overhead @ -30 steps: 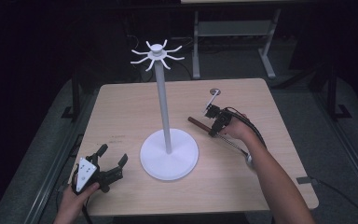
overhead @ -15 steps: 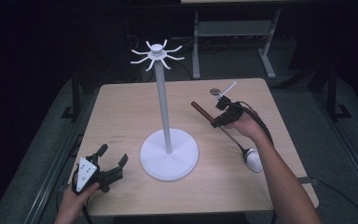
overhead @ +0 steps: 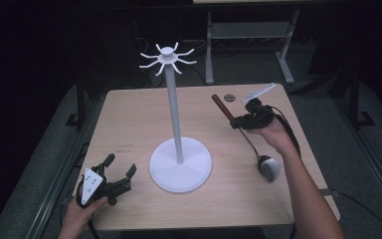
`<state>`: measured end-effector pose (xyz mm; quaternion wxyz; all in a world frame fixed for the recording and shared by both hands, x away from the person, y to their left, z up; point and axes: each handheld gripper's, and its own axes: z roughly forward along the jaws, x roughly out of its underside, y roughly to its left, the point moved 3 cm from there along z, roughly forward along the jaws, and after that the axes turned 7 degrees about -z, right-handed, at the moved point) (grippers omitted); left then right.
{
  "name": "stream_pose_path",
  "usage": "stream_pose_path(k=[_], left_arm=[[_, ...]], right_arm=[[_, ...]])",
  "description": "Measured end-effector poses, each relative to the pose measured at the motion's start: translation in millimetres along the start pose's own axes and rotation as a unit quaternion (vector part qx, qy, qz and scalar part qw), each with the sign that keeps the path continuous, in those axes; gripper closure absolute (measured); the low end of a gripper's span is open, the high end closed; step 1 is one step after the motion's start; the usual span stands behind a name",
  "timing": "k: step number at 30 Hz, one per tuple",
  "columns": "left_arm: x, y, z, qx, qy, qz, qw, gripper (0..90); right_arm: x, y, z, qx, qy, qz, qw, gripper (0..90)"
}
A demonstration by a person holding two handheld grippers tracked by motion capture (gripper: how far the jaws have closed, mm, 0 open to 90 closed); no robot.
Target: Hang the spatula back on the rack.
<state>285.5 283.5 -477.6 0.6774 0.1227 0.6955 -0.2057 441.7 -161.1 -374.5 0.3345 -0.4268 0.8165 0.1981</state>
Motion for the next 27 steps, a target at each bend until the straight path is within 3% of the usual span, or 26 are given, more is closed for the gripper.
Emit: stream_pose_path(k=[5, 11, 18, 27], left_arm=[[0.0, 0.1, 0.0, 0.0, 0.0, 0.0, 1.0, 12.6], [0.0, 0.0, 0.3, 0.001, -0.002, 0.0, 1.0, 12.7], [0.0, 0.0, 0.0, 0.0, 0.0, 0.0, 1.0, 12.7], [0.0, 0.0, -0.1, 0.0, 0.001, 0.001, 1.0, 12.6]], right_arm=[[-4.3, 6.7, -22.1, 0.004, -0.058, -0.002, 0.9983, 73.7], [-9.4, 18.0, -46.3, 0.005, -0.116, -0.012, 0.9931, 73.7], [-6.6, 27.2, -63.8, -0.002, -0.164, -0.016, 0.9864, 73.7], [-6.8, 37.1, -77.6, -0.019, -0.196, -0.024, 0.9802, 73.7]])
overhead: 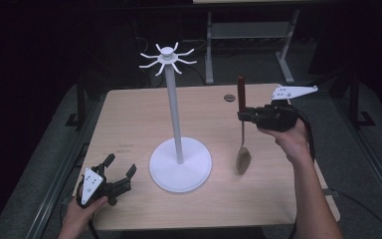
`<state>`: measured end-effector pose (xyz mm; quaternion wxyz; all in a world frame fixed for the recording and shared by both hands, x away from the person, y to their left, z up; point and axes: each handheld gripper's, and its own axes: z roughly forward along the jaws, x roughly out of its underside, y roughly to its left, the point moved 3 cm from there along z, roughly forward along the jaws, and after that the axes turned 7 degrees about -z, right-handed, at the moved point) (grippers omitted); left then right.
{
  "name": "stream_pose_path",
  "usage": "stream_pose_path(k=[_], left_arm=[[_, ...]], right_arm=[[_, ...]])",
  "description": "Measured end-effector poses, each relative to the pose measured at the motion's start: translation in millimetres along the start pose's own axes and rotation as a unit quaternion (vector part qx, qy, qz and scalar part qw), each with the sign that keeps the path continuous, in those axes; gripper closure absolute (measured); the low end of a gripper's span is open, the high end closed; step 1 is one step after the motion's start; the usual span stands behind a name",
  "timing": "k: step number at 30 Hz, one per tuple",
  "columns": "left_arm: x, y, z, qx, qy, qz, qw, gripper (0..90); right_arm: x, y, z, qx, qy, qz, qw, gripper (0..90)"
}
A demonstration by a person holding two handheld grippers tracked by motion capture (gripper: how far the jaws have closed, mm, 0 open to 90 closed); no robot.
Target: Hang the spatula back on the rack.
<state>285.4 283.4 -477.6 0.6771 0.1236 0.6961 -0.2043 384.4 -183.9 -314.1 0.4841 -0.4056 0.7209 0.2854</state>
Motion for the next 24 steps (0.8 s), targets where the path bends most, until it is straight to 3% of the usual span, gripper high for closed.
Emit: stream_pose_path(k=[11, 24], left_arm=[[-0.1, 0.3, 0.1, 0.0, -0.002, -0.001, 1.0, 12.6], [-0.2, 0.0, 0.3, 0.0, -0.003, -0.002, 1.0, 12.6]], right_arm=[[-25.0, 21.2, -0.1, -0.047, -0.04, -0.025, 0.9978, 73.6], [-67.4, 41.1, 0.2, -0.09, -0.067, -0.061, 0.9918, 73.6]])
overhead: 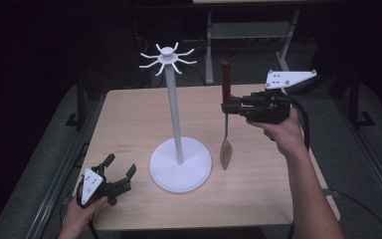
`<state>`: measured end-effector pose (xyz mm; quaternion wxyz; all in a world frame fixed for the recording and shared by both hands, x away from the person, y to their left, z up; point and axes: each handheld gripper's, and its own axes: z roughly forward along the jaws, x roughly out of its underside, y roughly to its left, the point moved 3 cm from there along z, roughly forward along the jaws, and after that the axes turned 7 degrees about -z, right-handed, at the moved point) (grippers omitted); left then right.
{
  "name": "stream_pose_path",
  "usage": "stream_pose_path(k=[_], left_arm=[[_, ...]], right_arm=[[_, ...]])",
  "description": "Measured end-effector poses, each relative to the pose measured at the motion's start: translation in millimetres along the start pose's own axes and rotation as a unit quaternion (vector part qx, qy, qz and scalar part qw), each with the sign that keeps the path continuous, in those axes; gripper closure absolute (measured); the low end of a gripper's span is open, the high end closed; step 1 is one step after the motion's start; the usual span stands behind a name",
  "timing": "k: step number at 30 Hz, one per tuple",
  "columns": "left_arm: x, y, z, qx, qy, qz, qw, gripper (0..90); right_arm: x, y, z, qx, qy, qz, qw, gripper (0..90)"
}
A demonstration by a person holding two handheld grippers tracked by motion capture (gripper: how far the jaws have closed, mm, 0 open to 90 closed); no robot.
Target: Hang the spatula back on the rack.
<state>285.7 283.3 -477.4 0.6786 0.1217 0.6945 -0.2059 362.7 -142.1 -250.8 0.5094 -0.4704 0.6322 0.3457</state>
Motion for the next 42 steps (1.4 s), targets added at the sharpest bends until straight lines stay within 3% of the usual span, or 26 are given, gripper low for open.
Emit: stream_pose_path(k=[12, 29, 42], left_arm=[[0.0, 0.0, -0.1, 0.0, 0.001, 0.0, 1.0, 12.7], [0.0, 0.0, -0.1, 0.001, 0.002, 0.002, 1.0, 12.7], [0.0, -0.1, -0.1, 0.002, 0.003, 0.003, 1.0, 12.7]], right_arm=[[-24.1, 7.0, 23.2, -0.023, -0.001, -0.02, 0.9995, 73.4], [-36.2, 6.9, 50.7, -0.011, 0.022, -0.037, 0.999, 73.2], [-35.0, 7.6, 66.5, -0.007, 0.029, -0.037, 0.9989, 72.9]])
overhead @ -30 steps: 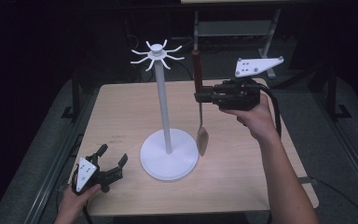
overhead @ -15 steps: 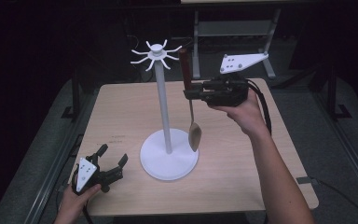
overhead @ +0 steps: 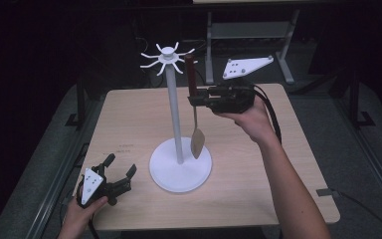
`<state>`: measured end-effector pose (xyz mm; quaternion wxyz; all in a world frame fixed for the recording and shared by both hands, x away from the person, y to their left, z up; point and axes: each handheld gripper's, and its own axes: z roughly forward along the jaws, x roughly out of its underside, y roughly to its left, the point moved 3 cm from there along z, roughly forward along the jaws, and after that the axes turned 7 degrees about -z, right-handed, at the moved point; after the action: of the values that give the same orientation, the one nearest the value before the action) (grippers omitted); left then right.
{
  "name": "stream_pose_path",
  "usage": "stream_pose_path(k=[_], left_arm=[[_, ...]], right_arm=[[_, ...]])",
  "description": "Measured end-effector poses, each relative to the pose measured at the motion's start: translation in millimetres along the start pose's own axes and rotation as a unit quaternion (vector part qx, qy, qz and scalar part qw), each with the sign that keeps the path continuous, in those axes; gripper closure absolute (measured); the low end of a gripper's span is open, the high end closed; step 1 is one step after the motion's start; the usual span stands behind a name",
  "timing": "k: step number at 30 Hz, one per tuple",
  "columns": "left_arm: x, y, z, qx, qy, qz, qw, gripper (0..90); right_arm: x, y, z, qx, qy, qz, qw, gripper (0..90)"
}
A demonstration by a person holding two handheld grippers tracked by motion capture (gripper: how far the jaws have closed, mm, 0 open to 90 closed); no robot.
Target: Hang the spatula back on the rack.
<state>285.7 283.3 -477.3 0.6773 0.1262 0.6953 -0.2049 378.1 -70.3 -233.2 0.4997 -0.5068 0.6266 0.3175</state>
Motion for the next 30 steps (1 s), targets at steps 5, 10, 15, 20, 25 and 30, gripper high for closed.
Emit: stream_pose_path(k=[5, 10, 15, 20, 25, 30], left_arm=[[0.0, -0.2, 0.1, 0.0, 0.0, 0.0, 1.0, 12.6], [0.0, 0.0, 0.1, 0.0, 0.0, -0.001, 1.0, 12.7], [0.0, 0.0, 0.1, 0.0, 0.0, 0.0, 1.0, 12.6], [0.0, 0.0, 0.1, 0.0, -0.001, -0.001, 1.0, 12.7], [0.0, 0.0, 0.2, 0.0, -0.002, -0.002, 1.0, 12.6], [0.0, -0.1, 0.2, 0.0, -0.001, 0.0, 1.0, 12.6]], right_arm=[[-1.3, 0.5, 0.5, 0.007, 0.009, -0.001, 0.9999, 64.9], [1.4, 1.9, -1.4, 0.013, 0.011, 0.005, 0.9998, 53.7], [7.0, 0.9, -2.4, 0.013, 0.016, 0.021, 0.9996, 40.4], [14.8, 0.9, -2.5, 0.012, 0.028, 0.029, 0.9991, 30.6], [25.4, -1.6, -5.7, 0.018, 0.042, 0.04, 0.9982, 22.5], [37.7, -5.4, -13.9, 0.03, 0.052, 0.049, 0.997, 19.7]])
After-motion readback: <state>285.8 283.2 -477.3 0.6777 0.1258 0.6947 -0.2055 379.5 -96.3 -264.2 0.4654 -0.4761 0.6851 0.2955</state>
